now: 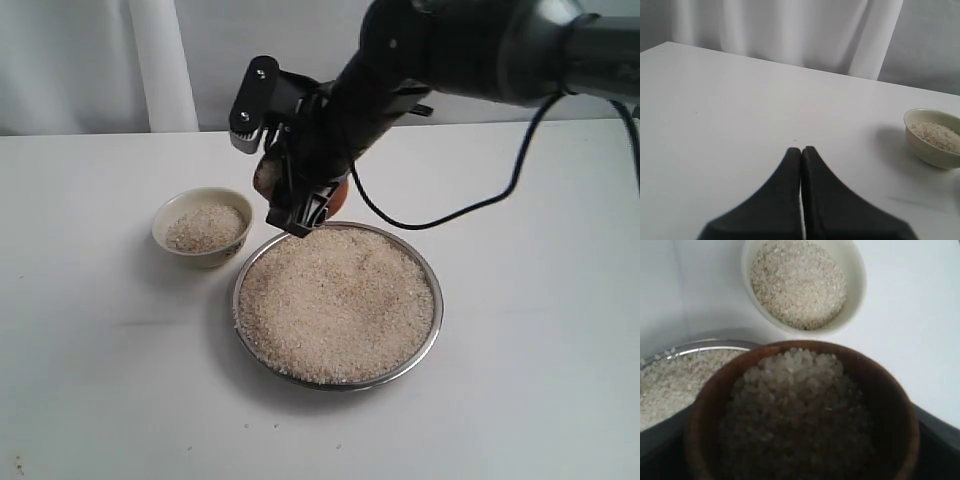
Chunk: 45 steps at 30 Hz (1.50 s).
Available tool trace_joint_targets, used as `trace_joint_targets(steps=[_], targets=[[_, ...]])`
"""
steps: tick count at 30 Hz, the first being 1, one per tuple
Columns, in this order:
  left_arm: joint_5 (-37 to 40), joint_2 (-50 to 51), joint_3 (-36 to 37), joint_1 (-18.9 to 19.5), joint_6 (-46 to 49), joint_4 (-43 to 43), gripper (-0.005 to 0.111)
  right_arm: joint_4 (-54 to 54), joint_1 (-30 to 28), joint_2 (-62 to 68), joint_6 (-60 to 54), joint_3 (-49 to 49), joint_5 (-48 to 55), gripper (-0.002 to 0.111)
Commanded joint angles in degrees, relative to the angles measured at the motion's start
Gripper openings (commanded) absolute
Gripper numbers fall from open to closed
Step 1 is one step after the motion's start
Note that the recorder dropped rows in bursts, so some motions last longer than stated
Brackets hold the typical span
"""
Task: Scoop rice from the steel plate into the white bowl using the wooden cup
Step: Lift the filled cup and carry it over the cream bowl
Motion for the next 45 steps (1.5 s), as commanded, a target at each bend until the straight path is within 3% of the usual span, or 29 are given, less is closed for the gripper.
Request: trace_joint_targets(steps=[1,7,29,45], targets=[[-0.4,0.4,0.0,-0.1,-0.1,-0.2,0.000,-2.5,1.3,6.2,0.8,-11.4,5.2,0.000],[-0.4,0.4,0.0,-0.1,-0.1,-0.2,0.000,-8.1,3.6,12.6,6.6,-21.5,8.0,0.000],[-0.4,0.4,0.0,-0.1,-0.1,-0.2,0.000,-11.4,8.7,22.9,15.0,-33.6,-2.7,0.000],[-0.4,0.4,0.0,-0.1,-0.1,-0.2,0.000,-20.5,8.7,26.4,15.0,-35.5,-11.7,0.000]])
